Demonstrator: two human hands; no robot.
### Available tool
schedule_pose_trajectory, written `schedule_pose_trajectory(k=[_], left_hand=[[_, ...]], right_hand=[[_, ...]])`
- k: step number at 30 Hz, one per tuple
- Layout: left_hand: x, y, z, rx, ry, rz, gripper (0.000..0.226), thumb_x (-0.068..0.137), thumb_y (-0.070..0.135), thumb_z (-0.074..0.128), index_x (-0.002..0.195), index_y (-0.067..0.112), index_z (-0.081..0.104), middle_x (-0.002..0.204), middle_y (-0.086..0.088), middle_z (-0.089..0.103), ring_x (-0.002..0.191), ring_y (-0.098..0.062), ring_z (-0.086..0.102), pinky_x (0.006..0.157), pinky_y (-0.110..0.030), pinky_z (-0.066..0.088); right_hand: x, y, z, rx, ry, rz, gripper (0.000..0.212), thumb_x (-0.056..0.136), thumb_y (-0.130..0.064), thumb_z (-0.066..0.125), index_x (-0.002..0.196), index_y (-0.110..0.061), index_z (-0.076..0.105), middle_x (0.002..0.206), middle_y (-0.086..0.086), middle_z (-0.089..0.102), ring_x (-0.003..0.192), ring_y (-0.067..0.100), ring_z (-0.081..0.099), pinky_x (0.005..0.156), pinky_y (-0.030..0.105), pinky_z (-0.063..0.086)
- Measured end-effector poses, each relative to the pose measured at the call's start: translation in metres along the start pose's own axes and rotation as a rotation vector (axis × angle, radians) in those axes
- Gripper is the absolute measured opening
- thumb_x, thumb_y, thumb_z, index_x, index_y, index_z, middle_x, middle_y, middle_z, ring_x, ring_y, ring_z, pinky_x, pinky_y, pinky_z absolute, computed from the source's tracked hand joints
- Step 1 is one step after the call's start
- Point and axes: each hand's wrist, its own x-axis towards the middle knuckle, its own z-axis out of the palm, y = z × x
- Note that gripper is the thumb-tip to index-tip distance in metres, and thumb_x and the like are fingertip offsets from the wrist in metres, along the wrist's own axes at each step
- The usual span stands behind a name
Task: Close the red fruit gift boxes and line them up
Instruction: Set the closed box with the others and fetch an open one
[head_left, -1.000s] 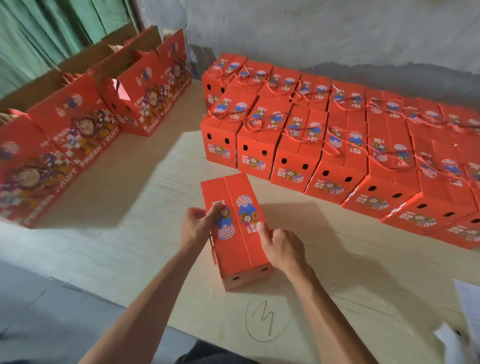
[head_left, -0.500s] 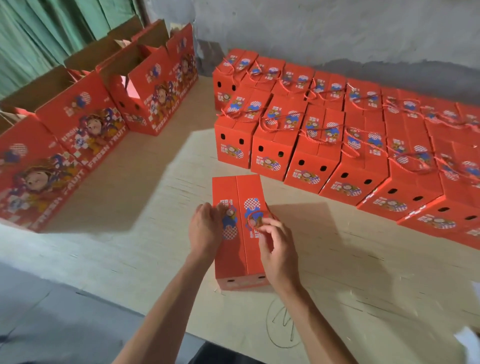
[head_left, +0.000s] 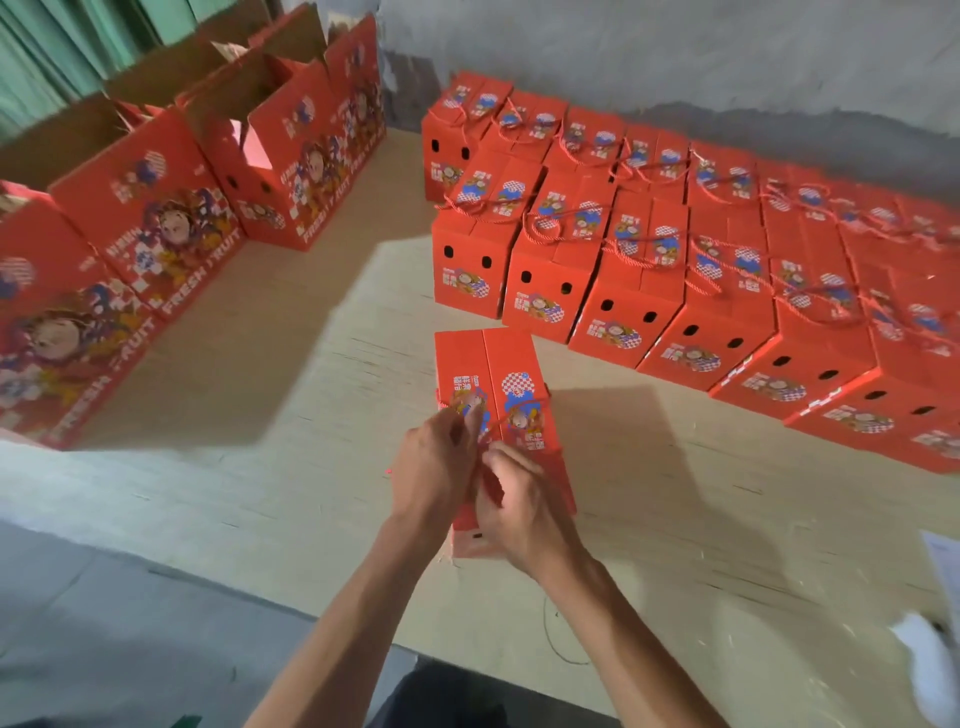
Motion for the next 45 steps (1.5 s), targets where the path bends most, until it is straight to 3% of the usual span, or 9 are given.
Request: schedule_pose_trajectory(k=[6, 10, 12, 16, 21, 25, 30, 35, 45], left_hand=[[-0.022, 0.028, -0.044, -0.101, 0.034, 0.157, 0.046, 0.104, 0.041, 0.055, 0.066, 0.016, 0.051, 0.060, 0.000, 0.053, 0.060, -0.022, 0.050, 0.057, -0.038, 0.040], [-0.045, 0.039, -0.050, -0.104, 0.050, 0.249, 0.033, 0.104, 0.032, 0.058, 0.084, 0.012, 0.073, 0.090, -0.005, 0.067, 0.091, -0.023, 0.061, 0.078, -0.038, 0.049], [-0.054, 0.041, -0.054, -0.116, 0.057, 0.265, 0.026, 0.104, 0.026, 0.059, 0.089, 0.015, 0.078, 0.099, -0.004, 0.069, 0.098, -0.020, 0.062, 0.084, -0.035, 0.050], [-0.068, 0.039, -0.066, -0.112, 0.110, 0.288, 0.020, 0.100, 0.018, 0.062, 0.093, 0.016, 0.081, 0.103, 0.000, 0.069, 0.097, -0.015, 0.062, 0.082, -0.029, 0.049], [-0.058, 0.024, -0.093, -0.288, 0.191, 0.301, 0.027, 0.105, 0.020, 0.053, 0.127, 0.020, 0.070, 0.121, 0.004, 0.063, 0.104, -0.007, 0.064, 0.084, -0.025, 0.054], [-0.039, -0.007, -0.118, -0.279, 0.167, 0.207, 0.035, 0.108, 0.022, 0.044, 0.142, 0.020, 0.052, 0.134, 0.002, 0.058, 0.112, -0.001, 0.055, 0.099, -0.027, 0.047], [-0.015, -0.054, -0.145, -0.033, -0.018, 0.278, 0.054, 0.099, 0.038, 0.059, 0.150, 0.031, 0.044, 0.140, 0.004, 0.053, 0.127, -0.018, 0.047, 0.106, -0.040, 0.041], [0.017, -0.081, -0.183, 0.255, 0.227, 0.368, 0.055, 0.096, 0.043, 0.060, 0.150, 0.035, 0.047, 0.142, 0.006, 0.056, 0.131, -0.019, 0.050, 0.113, -0.035, 0.029], [0.114, -0.115, -0.204, 0.193, 0.193, 0.315, 0.077, 0.096, 0.045, 0.060, 0.161, 0.037, 0.018, 0.163, 0.001, 0.032, 0.151, -0.023, 0.027, 0.122, -0.040, 0.024]], right_hand=[[0.007, -0.036, -0.017, 0.266, -0.171, 0.141, 0.041, 0.097, -0.021, 0.067, 0.138, -0.016, 0.060, 0.134, -0.002, 0.068, 0.126, 0.012, 0.062, 0.102, 0.031, 0.049], [0.010, -0.043, -0.025, 0.361, -0.165, 0.267, 0.023, 0.095, -0.013, 0.068, 0.115, -0.025, 0.069, 0.106, -0.019, 0.073, 0.101, -0.002, 0.065, 0.080, 0.005, 0.045], [0.013, -0.046, -0.024, 0.307, -0.161, 0.327, 0.022, 0.098, -0.010, 0.063, 0.102, -0.032, 0.062, 0.088, -0.023, 0.062, 0.081, -0.005, 0.058, 0.066, 0.003, 0.043], [0.020, -0.066, -0.019, 0.376, -0.017, 0.353, 0.028, 0.104, -0.012, 0.050, 0.087, -0.033, 0.056, 0.085, -0.017, 0.057, 0.071, -0.012, 0.057, 0.063, 0.001, 0.042], [0.048, -0.105, -0.005, 0.391, -0.106, 0.380, 0.025, 0.101, -0.020, 0.052, 0.078, -0.029, 0.051, 0.086, 0.000, 0.060, 0.081, 0.018, 0.056, 0.080, 0.042, 0.052], [0.083, -0.132, 0.013, 0.357, -0.033, 0.397, 0.032, 0.094, -0.021, 0.059, 0.063, -0.015, 0.051, 0.051, -0.006, 0.058, 0.053, 0.010, 0.056, 0.058, 0.031, 0.043], [0.127, -0.173, 0.043, 0.419, 0.090, 0.413, 0.035, 0.093, -0.021, 0.059, 0.078, 0.010, 0.056, 0.062, 0.012, 0.061, 0.060, 0.024, 0.057, 0.064, 0.042, 0.049], [0.160, -0.200, 0.079, 0.452, 0.126, 0.414, 0.027, 0.092, -0.016, 0.055, 0.070, 0.000, 0.055, 0.049, -0.008, 0.056, 0.047, 0.006, 0.050, 0.050, 0.019, 0.040], [0.248, -0.220, 0.126, 0.380, 0.080, 0.300, 0.029, 0.091, -0.026, 0.058, 0.078, 0.000, 0.057, 0.070, 0.010, 0.065, 0.060, 0.017, 0.055, 0.059, 0.037, 0.047]])
